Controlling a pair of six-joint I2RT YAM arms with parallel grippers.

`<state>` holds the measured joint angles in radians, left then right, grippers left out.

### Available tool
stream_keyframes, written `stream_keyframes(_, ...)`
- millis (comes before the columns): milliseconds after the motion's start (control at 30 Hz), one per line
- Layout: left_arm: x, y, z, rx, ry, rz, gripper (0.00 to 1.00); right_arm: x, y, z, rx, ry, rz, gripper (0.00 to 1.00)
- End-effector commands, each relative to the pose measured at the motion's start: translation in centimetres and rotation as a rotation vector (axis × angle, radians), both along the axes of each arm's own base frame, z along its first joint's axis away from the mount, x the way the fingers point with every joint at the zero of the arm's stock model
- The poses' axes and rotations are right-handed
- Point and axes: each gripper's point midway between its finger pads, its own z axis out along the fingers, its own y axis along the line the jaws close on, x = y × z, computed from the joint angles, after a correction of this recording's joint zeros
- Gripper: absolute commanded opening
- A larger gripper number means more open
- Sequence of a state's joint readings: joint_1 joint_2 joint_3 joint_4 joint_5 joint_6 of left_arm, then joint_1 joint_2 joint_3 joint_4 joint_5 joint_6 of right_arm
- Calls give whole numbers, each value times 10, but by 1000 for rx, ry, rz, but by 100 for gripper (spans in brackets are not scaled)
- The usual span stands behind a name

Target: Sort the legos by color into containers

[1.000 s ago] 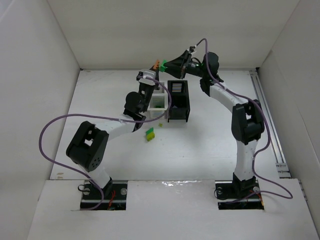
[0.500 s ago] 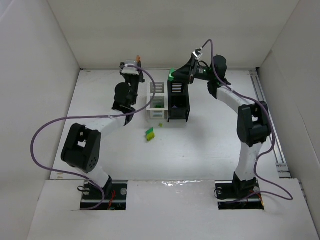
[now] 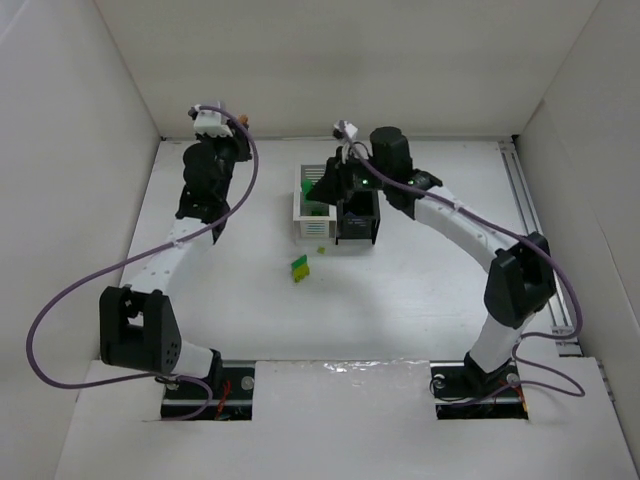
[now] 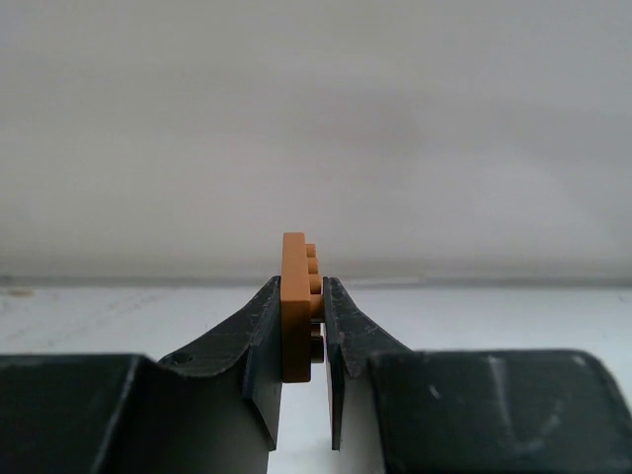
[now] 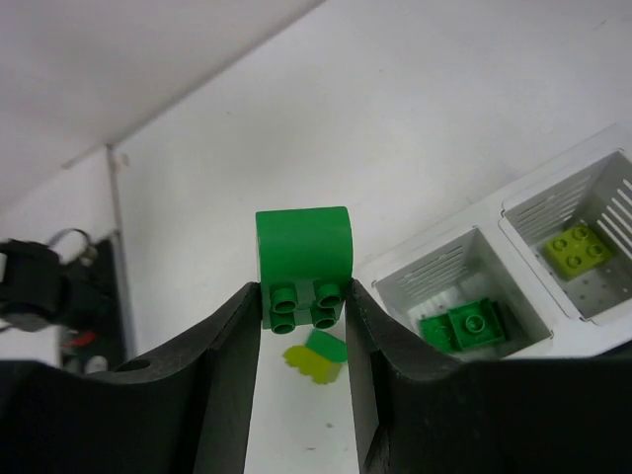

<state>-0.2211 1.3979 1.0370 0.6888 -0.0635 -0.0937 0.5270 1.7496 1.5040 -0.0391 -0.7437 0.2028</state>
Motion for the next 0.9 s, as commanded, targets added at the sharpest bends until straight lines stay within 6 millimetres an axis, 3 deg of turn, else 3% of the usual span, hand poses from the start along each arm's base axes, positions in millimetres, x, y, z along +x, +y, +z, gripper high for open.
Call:
stream_keyframes(0, 1, 1, -8, -59, 136, -118, 0, 16, 4, -31, -202, -211, -85, 0)
stream_keyframes(33, -1, 0, -8, -81, 154, -152, 0, 21, 4, -43, -225, -204, -91, 0)
stream_keyframes(133, -2, 4, -12, -86, 172, -189, 0, 27, 9, -46, -258, -225, -127, 0)
stream_keyframes(267, -6, 4, -16, -50, 164, -194, 0, 42, 9, -69, -308, -225, -160, 0)
stream_keyframes(533, -9, -17, -33, -20, 214, -321, 0, 59, 7, -67, -322, -244, -202, 0)
stream_keyframes(600, -12, -23, -33, -16, 215, -358, 0, 60, 7, -72, -328, -238, -201, 9)
stream_keyframes(633, -13, -25, -30, -13, 201, -373, 0, 59, 6, -74, -334, -231, -199, 23)
stream_keyframes(733, -13, -31, -38, -20, 223, -412, 0, 56, 4, -67, -330, -248, -198, 49)
stream_keyframes(833, -15, -36, -41, -23, 232, -491, 0, 51, 4, -61, -334, -262, -197, 55)
stream_keyframes(867, -14, -33, -33, -28, 210, -494, 0, 50, 3, -54, -325, -272, -200, 58)
